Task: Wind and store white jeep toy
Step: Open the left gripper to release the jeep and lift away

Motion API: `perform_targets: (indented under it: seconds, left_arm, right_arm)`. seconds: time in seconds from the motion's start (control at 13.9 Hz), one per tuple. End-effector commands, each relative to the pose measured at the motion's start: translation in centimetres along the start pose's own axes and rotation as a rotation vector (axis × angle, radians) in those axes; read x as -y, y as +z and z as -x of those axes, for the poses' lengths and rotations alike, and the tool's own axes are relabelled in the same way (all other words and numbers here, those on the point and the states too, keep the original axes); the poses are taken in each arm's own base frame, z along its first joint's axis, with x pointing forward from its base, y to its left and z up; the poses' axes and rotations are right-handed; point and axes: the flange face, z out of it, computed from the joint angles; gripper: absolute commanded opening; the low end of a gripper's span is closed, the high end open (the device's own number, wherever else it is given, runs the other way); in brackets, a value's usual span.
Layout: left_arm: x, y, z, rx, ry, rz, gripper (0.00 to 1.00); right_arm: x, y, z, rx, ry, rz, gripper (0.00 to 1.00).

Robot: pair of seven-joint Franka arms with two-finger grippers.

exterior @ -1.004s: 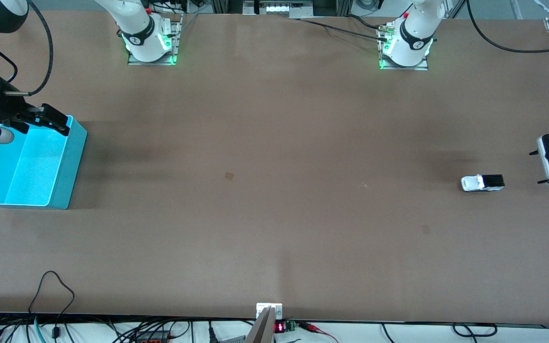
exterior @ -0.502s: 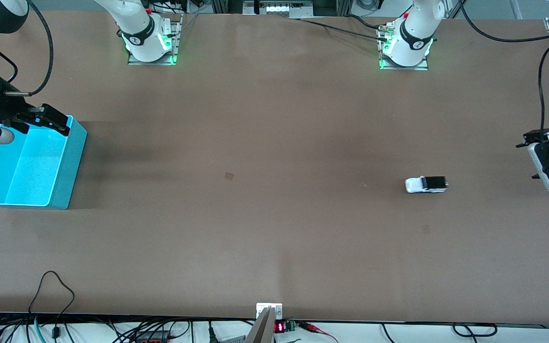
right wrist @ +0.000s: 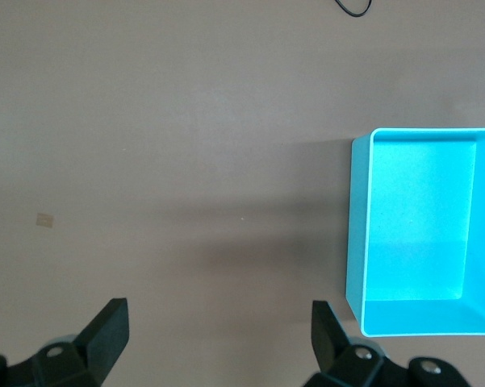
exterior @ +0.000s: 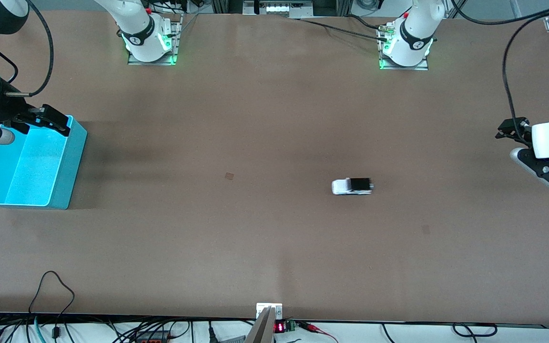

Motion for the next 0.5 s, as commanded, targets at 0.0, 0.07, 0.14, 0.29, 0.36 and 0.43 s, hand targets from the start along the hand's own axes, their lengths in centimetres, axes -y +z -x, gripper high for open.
perform_targets:
  seconds: [0.0,0.07,0.14,0.29,0.36,0.43]
  left_arm:
    - [-2.9,-1.6,2.4,-0.088,-0.229,0.001,1.0]
    - [-4.3,-2.1,2.5,-0.115,-0.271,-0.01,1.0]
    - [-5.1,-2.8,2.8,-0.153,-0.316,-0.024,1.0]
    - [-6.8,-4.4,3.0,-0.236,-0.473,-0.04,1.0]
    - [-7.2,-4.7,3.1,-0.269,-0.561,-0.037,1.0]
    - [-7.4,-4.6,3.1,-0.292,-0.599,-0.036,1.0]
  right_arm:
    - [-0.1,-0.3,0.1,-0.003,-0.015,-0.009,1.0]
    - [-0.1,-0.1,0.0,0.0,-0.015,-0.01,1.0]
    - [0.0,-0.3,0.1,-0.002,-0.015,-0.022,1.0]
    - [-0.2,-0.2,0.1,0.0,-0.012,-0.024,1.0]
    - [-0.2,-0.2,0.1,0.003,-0.012,-0.023,1.0]
    - [-0.2,0.0,0.1,0.007,-0.012,-0.023,1.0]
